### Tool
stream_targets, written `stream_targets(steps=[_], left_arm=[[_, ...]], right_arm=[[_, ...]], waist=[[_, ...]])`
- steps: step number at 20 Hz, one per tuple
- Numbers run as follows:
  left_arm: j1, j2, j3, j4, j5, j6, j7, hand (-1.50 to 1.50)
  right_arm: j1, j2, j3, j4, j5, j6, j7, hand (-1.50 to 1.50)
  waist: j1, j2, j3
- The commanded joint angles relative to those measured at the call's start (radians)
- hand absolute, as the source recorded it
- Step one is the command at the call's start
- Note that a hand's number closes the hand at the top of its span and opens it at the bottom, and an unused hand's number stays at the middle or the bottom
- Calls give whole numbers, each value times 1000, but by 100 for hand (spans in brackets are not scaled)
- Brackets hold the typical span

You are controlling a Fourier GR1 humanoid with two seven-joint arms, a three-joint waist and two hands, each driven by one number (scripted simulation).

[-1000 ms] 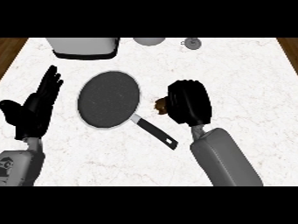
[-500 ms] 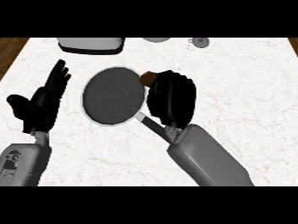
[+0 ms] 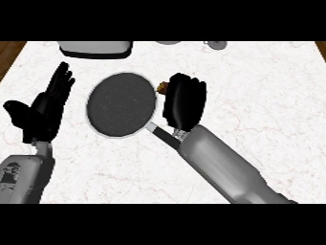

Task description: Pick the sweet potato from the plate and place it in the pan

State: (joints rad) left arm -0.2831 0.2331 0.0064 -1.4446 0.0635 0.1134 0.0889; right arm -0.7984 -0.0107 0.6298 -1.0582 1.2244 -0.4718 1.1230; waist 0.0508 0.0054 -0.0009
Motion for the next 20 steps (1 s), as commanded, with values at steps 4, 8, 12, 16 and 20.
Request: stream_targets(steps=[4,8,12,16,20], left_arm=[[17,7,37,34,30,-29,-41,0],[-17,-7,11,-3,1,0,-1,0],[-25,-10,-2,-4,3,-18,-4,0],[-14,-4,12,10,-8,-11,-27,0],[47,-32,-18,-38,-19,-3,-14,0]], right_arm=[[-6,10,-79,223,-24,-233,45,150],[25,10,-147,221,-167,-368,-55,150],[96,10,-158,223,-450,-320,-201,-150],[67,11,-167,282,-646,-356,-373,-150],[93,11,-93,366,-711,-506,-523,-150]], waist=[[-13,7,1],[4,15,4],[24,21,6],[23,19,4],[14,9,3]])
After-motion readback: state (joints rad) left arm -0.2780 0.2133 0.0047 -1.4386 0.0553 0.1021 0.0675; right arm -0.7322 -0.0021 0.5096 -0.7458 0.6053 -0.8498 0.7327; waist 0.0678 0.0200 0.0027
